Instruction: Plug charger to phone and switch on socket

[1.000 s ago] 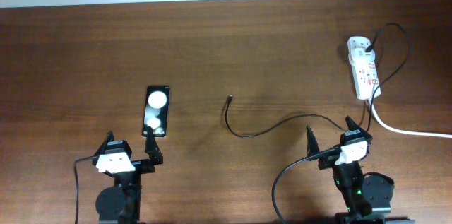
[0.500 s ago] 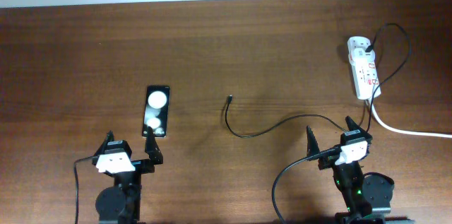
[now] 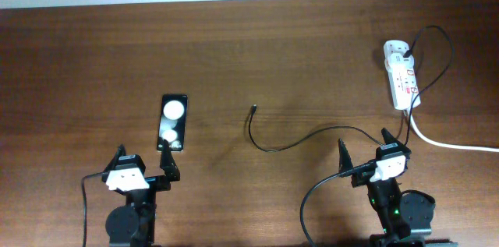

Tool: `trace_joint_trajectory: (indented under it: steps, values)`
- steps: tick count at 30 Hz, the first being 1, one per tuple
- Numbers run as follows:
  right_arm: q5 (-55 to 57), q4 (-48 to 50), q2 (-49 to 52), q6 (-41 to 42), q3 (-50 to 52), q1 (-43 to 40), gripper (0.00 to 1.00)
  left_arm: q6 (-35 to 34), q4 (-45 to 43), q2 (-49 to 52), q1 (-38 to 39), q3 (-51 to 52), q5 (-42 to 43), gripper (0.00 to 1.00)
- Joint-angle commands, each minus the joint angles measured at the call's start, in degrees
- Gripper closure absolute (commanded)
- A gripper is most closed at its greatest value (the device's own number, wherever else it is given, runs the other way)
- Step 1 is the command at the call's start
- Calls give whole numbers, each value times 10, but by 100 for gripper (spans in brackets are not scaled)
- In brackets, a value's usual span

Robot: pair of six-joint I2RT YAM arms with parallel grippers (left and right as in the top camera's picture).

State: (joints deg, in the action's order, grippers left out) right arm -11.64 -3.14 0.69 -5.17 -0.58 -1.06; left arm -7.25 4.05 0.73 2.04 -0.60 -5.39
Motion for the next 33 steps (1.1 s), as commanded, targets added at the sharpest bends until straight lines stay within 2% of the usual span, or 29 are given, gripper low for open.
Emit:
trace_joint_trajectory:
  steps: [1,25,29,33]
  values:
    - [-5,-3,-4,-2,3,7,1,7,3,-4,-4,1,0,1]
    - [-5,-3,-3,-2,3,7,1,7,-9,-4,-4,1,-3,1]
    - [-5,-3,-3,-2,3,7,1,7,-10,-4,-4,1,66,1]
    - [-5,-3,-3,-2,3,7,1,7,-14,-4,-4,1,76,1]
